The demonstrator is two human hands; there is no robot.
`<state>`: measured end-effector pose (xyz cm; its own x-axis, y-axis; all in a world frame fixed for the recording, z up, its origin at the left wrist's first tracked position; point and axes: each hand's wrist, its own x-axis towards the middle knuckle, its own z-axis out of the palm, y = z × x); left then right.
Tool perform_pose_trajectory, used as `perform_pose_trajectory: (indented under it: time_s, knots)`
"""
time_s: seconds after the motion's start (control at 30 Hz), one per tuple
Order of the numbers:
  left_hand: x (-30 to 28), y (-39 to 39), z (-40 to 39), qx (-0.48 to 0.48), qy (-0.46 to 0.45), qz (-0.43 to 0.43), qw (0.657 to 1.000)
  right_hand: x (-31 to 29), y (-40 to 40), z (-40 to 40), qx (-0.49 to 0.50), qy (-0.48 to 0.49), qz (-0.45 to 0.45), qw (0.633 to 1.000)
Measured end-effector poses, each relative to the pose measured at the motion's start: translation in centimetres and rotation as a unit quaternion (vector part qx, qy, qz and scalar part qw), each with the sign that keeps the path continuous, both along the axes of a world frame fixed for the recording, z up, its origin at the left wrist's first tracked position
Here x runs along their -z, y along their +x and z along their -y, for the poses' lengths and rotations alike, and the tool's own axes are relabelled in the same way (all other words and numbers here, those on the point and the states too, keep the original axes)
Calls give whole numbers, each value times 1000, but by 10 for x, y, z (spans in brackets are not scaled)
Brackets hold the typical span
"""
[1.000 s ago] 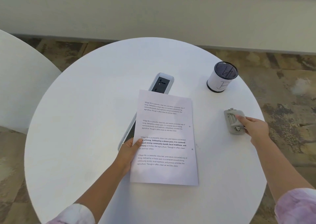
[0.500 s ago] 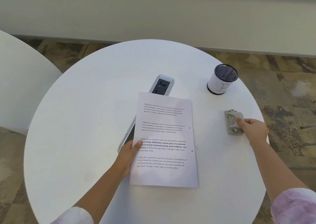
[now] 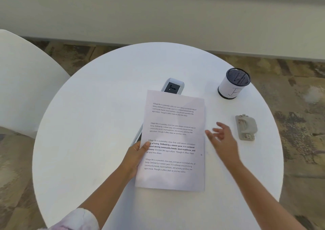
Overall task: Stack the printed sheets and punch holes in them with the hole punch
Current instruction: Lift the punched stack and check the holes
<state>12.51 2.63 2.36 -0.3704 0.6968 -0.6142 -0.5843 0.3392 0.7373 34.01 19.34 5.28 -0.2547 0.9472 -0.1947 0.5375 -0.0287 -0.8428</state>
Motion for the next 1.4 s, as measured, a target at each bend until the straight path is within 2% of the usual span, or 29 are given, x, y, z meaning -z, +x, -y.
perform_pose_trajectory:
  time_s: [0.1, 0.2, 0.37, 0.63, 0.93, 1.27, 1.4]
  knots:
    - [-6, -11, 2, 4, 23, -5, 1000, -1, -21, 12, -12, -155, -6, 988]
    - [-15, -25, 3, 3, 47, -18, 999, -8, -37, 18, -39, -219, -64, 973]
    - [-43, -41, -3, -43, 72, -168, 982, -36, -62, 26, -59, -141, -97, 984]
    - [-75, -51, 0, -48, 120, -252, 959, -54, -83, 47, -53, -9, -164, 985]
    - [-66, -46, 9, -24, 61, -251, 966, -28, -83, 79, -57, 23, -123, 991]
    - [-62, -47, 7, -6, 54, -234, 971, -24, -84, 81, -50, 23, -114, 992]
    - [-58, -53, 3, 4, 54, -232, 971, -19, -86, 75, -68, 19, -25, 997]
